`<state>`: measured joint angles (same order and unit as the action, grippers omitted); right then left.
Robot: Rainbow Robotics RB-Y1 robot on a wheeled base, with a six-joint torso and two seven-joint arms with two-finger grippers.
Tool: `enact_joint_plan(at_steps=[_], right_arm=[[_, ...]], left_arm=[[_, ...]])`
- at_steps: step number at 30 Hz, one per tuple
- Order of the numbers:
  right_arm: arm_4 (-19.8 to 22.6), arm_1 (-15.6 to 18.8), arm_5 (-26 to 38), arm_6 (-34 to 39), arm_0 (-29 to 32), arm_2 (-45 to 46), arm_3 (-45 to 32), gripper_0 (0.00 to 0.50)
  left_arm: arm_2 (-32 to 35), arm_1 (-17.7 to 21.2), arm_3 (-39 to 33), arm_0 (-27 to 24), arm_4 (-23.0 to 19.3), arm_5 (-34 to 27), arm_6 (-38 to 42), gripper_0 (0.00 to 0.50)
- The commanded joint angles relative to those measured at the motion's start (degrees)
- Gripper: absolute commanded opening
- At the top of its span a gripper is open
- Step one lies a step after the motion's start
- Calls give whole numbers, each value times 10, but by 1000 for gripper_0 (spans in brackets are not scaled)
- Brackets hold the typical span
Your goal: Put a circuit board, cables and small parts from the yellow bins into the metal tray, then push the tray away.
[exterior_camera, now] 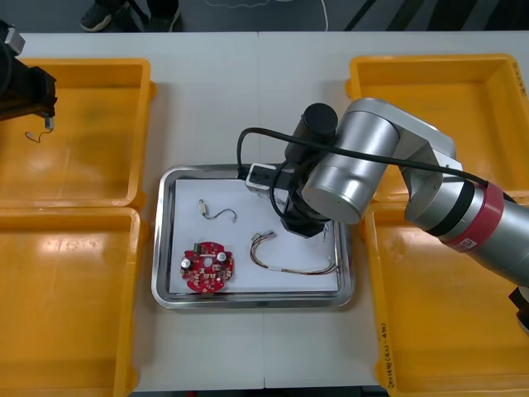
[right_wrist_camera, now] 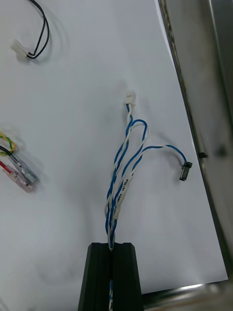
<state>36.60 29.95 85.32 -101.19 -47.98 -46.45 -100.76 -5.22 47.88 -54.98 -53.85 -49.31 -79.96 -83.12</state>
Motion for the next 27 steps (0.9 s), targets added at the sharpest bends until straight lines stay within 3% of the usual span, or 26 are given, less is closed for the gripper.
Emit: enact_joint_plan(at_steps=[1, 17, 19, 21, 24, 27], right_arm=[[-6, -7, -18, -13, -23, -15, 12, 0], [-4, -10, -32, -9, -23, -24, 34, 0], [0, -10, -32, -7, -23, -25, 34, 105], [3, -10, -32, -2, -23, -25, 31, 253], [4, -10, -30, 5, -23, -24, 24, 353], [2, -9, -24, 12, -23, -24, 14, 380]], left_arm=[[31, 29, -44, -20, 12, -12, 53, 0], [36, 33, -113, -20, 36, -63, 66, 0], [36, 32, -114, -20, 36, -63, 66, 0], [36, 33, -123, -20, 37, -68, 67, 0], [36, 36, -131, -21, 40, -80, 69, 0], [36, 41, -137, -27, 41, -99, 72, 0]])
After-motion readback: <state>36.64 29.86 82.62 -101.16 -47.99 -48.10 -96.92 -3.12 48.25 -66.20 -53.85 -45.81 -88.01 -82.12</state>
